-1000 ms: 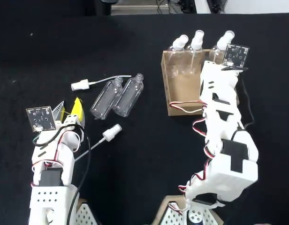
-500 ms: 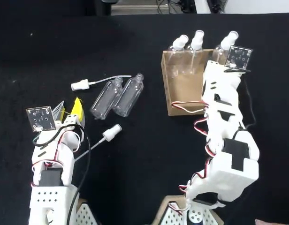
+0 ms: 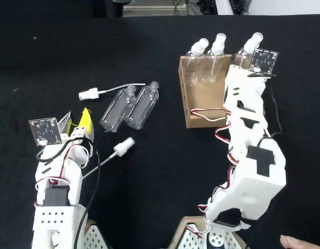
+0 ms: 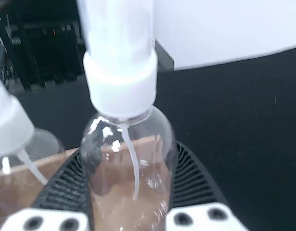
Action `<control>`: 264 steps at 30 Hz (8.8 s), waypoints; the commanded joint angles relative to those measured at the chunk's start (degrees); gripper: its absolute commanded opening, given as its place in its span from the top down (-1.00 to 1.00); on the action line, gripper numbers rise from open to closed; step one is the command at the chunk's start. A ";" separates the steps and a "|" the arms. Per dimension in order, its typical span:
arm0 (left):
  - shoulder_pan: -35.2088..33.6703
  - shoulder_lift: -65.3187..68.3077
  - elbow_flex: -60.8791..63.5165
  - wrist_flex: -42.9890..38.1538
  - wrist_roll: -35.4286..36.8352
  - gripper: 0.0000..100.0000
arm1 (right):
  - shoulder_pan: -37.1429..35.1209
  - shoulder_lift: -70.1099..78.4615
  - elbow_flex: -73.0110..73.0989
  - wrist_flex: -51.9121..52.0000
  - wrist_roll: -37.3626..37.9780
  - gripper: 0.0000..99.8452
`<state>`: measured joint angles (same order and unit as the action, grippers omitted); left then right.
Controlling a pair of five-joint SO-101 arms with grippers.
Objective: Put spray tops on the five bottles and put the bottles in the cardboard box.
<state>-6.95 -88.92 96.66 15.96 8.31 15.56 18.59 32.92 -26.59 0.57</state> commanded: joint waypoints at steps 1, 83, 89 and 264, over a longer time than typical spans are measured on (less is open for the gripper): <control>0.66 -0.44 1.19 0.09 0.18 0.70 | -0.09 -0.31 -3.91 -2.29 0.09 0.98; 0.40 -0.44 1.19 0.09 0.18 0.70 | -1.58 12.88 -9.19 -15.56 0.09 0.98; 0.40 -0.44 1.19 0.09 0.18 0.70 | -1.41 13.14 -9.01 -15.21 0.09 0.98; 0.40 -0.70 1.19 0.09 0.09 0.70 | 3.78 7.08 -25.45 43.78 0.18 0.98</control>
<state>-6.95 -88.92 96.66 15.96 8.31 20.13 26.42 7.43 20.35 0.48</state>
